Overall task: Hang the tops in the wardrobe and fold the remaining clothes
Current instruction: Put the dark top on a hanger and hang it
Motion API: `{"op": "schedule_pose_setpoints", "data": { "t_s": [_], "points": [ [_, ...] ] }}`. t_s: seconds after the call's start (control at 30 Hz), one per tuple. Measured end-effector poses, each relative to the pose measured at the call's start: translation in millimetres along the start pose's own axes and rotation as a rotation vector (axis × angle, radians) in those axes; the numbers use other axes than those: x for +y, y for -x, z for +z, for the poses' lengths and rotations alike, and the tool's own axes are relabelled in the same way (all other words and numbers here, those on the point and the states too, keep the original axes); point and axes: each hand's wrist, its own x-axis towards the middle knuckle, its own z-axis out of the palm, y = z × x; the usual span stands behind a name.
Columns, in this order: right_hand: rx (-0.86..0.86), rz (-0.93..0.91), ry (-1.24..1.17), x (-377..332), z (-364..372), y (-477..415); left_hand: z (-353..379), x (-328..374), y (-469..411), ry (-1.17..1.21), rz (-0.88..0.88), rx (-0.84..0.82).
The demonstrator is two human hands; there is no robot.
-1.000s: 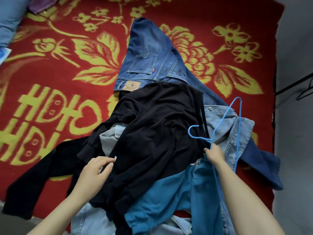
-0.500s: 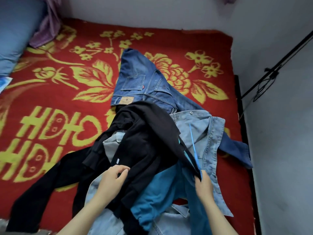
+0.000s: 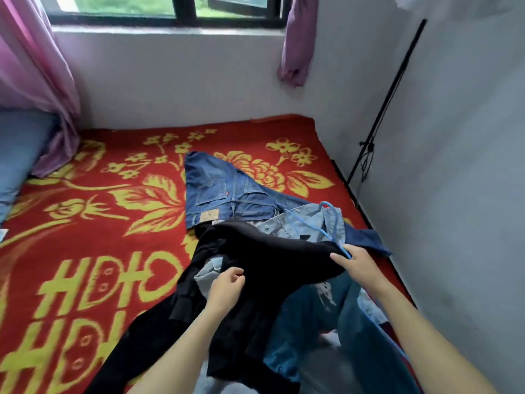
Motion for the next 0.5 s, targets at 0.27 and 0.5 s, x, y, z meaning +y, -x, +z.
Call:
{"op": "schedule_pose_setpoints", "data": {
  "t_s": [0.27,0.5],
  "points": [
    [0.009,-0.392,-0.14,-166.2,-61.8,37.0,-33.3,51.3,-1.0,0.092,0.375,0.24],
    [-0.014,-0.678,-0.256,-261.6,-85.0,68.4,-80.1,126.1,10.8,0.265,0.747,0.152]
  ]
}}
